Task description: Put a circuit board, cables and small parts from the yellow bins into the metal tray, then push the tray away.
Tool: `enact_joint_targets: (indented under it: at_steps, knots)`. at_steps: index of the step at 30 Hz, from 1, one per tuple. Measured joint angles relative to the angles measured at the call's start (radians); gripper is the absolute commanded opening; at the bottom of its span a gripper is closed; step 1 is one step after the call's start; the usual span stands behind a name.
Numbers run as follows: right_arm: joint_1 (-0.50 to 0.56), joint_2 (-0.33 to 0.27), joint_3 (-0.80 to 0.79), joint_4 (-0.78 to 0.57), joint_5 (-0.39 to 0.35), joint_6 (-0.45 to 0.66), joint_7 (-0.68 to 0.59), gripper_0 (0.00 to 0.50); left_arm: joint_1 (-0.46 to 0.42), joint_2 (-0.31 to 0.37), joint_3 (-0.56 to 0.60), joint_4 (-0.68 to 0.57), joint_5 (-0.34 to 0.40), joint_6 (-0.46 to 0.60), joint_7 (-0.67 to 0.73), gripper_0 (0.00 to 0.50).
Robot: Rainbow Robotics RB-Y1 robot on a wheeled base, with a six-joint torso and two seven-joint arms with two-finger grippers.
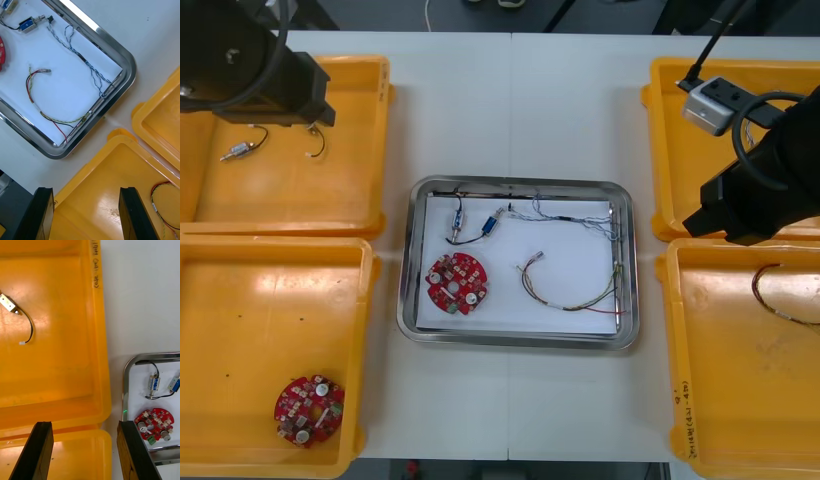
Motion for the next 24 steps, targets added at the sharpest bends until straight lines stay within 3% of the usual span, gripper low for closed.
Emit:
enact_joint_targets:
  at_steps: [12,18,24]
  knots:
    - [-0.143,-0.007,0.296,-0.014,-0.005,-0.001,0.006,0.500,0.162,0.085,0.101,-0.094,0.075,0.000,0.000,0.500]
    - [-0.214,0.018,0.440,-0.024,0.065,-0.002,0.029,0.500,0.248,0.114,0.150,-0.142,0.131,0.000,0.000,0.500]
    - [-0.260,0.097,0.527,-0.024,0.152,-0.013,0.252,0.500,0.338,0.138,0.198,-0.225,0.163,0.000,0.000,0.500]
